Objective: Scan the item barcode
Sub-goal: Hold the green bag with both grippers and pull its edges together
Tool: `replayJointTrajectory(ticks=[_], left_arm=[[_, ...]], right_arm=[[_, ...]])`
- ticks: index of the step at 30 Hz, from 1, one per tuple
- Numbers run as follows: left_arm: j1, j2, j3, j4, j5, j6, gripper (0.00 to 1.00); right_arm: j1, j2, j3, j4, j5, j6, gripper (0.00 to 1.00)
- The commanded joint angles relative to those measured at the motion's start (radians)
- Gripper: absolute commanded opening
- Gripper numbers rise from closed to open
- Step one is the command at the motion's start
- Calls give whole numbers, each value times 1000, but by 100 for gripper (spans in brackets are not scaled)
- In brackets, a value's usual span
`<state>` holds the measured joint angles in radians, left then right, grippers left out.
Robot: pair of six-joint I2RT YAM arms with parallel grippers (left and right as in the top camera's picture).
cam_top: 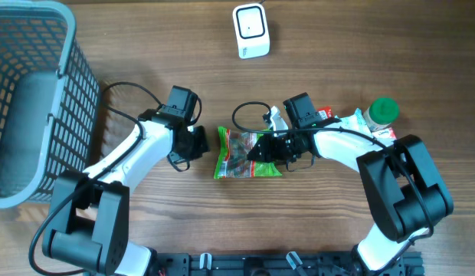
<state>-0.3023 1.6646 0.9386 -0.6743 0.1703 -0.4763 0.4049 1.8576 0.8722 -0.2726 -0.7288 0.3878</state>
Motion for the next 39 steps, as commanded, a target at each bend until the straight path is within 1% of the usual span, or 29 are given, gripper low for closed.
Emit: replayJointTrajectory(ticks=[1, 2, 3, 4, 5, 6, 7, 12, 20, 25, 28, 30, 35, 39], left_arm=[[-2, -13, -9, 92, 156, -2, 4], [-2, -13, -9, 113, 198, -2, 4], [-3, -13, -9, 127, 229, -2, 4], [-3, -13, -9, 134, 245, -2, 4], [-5, -13, -9, 134, 245, -2, 4], [-8, -11, -11, 133, 244, 2, 4], [-11, -8, -14, 133, 244, 2, 4], [-26, 19, -43, 173, 249, 2, 4], [-70, 41, -43, 232, 249, 1, 4], [-84, 42, -43, 265, 293, -3, 4], [-86, 47, -46, 246, 238, -3, 4], [-89, 58, -56, 246, 229, -2, 4], [-88, 119, -104, 279, 183, -9, 4], [-87, 131, -105, 286, 183, -29, 4]], right_arm=[[-3, 2, -4, -9, 75, -3, 14], [-3, 2, -4, -10, 75, -4, 9], [-3, 2, -4, -11, 75, -4, 9], [-3, 2, -4, -12, 74, -3, 19], [-2, 2, -4, -11, 74, -3, 41], [-2, 2, -4, -10, 73, -1, 59], [-2, 2, -4, -9, 67, 4, 61], [-2, 2, -4, -2, 66, 8, 61], [-2, 2, -4, -2, 67, 8, 62], [-2, 2, -4, -1, 67, 8, 62], [-2, 2, -4, -2, 67, 8, 62], [-2, 2, -4, -2, 67, 7, 62], [-2, 2, -4, 3, 48, 9, 62], [-2, 2, -4, 21, -7, 15, 62]])
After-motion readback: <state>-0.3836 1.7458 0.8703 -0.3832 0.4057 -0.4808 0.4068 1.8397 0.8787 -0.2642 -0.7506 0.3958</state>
